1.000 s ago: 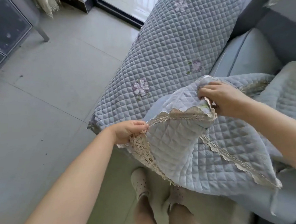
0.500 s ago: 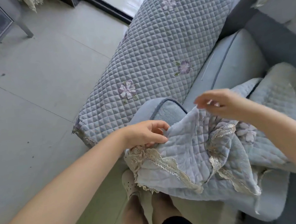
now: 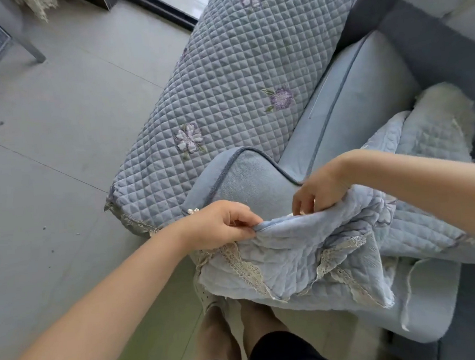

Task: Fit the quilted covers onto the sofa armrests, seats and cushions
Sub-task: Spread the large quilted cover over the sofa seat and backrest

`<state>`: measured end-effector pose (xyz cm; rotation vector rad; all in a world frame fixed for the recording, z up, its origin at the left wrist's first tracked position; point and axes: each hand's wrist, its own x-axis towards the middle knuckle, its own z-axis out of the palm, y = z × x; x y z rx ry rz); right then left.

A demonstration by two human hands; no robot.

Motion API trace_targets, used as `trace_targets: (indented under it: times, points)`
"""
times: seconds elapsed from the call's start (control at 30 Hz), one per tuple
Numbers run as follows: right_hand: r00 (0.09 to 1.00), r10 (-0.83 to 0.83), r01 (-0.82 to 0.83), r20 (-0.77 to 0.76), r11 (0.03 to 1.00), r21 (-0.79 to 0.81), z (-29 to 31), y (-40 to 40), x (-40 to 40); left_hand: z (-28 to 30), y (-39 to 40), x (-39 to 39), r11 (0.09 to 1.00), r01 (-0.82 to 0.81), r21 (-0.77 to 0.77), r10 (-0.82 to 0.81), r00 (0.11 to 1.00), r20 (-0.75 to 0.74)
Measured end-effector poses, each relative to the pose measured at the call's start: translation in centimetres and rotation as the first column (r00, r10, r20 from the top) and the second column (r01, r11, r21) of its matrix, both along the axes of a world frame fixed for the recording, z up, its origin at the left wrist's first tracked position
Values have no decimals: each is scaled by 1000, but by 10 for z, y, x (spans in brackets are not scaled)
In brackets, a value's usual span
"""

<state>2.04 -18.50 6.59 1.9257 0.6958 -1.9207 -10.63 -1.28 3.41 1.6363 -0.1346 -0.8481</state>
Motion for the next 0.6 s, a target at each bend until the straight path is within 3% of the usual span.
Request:
trace_targets:
  times: [0.1, 0.17, 0.23, 0.33, 0.43, 0.5, 0.6]
  points:
    - [976, -145, 112, 160, 974, 196, 16, -17, 23, 1, 5, -5, 994, -62, 90, 65, 997, -32]
    - [957, -165, 89, 238, 950, 300, 34, -25, 41, -1, 14, -9, 969, 6, 248, -3, 1000, -10]
    - [938, -141, 18, 316, 932, 361, 51, -28, 52, -4, 19, -16, 956, 21, 292, -22, 1000, 1]
    - [884, -215, -41, 416, 849, 526, 76, -16, 60, -4, 28, -26, 972, -158, 172, 167, 985, -43]
    - [807, -333, -149, 488, 685, 713, 96, 16, 67, -3, 47, -27, 930, -367, -21, 364, 927, -88]
    - [772, -321, -261, 549, 628, 733, 95, 44, 71, -5, 61, -27, 886, -462, -50, 456, 885, -91]
    - [767, -174, -385, 617, 645, 660, 62, 84, 70, -15, 69, -35, 833, -553, 16, 552, 828, -104]
